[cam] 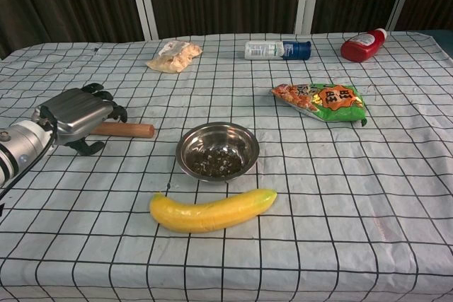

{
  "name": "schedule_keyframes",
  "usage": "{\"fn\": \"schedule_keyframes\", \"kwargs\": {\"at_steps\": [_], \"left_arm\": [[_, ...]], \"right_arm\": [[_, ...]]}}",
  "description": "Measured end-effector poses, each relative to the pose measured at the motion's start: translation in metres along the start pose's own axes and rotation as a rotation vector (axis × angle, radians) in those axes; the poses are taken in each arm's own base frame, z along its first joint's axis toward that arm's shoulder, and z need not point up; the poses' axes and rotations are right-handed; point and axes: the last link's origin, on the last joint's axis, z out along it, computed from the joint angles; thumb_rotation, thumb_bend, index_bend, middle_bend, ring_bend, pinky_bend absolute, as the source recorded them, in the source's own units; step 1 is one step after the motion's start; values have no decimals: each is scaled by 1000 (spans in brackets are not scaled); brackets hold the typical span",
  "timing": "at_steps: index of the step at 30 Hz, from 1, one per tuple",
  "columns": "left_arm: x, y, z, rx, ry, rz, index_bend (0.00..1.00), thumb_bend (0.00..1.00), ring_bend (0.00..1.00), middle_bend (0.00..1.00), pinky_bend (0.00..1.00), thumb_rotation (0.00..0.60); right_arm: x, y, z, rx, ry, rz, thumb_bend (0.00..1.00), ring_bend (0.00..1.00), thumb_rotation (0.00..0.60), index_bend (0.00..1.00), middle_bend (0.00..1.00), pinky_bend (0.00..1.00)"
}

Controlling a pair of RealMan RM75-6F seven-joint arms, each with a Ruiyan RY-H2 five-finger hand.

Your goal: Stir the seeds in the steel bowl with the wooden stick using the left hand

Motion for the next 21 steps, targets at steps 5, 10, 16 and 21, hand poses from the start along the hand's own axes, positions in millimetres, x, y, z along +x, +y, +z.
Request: {"fn": "schedule_keyframes", "kwargs": {"at_steps": [5, 10, 16, 21], "left_arm": [[-3, 0, 2, 0, -9, 8, 285, 387, 109, 271, 30, 600], [-3, 0, 2, -2, 1, 17, 342, 387, 136, 308, 48, 600], [-3, -1, 6, -2, 31, 37, 508, 387, 236, 446, 90, 600], [-7, -4, 11, 0, 59, 52, 582, 397, 291, 520, 113, 600]], "right_arm": [[1, 0, 0, 0, 2, 1, 446, 0, 600, 0, 0, 0], [0, 0, 0, 2, 0, 0, 445, 0, 600, 0, 0, 0], [2, 1, -2, 0, 1, 2, 445, 0, 600, 0, 0, 0], [3, 3, -2, -7, 9, 7, 445, 0, 600, 0, 0, 0]]}}
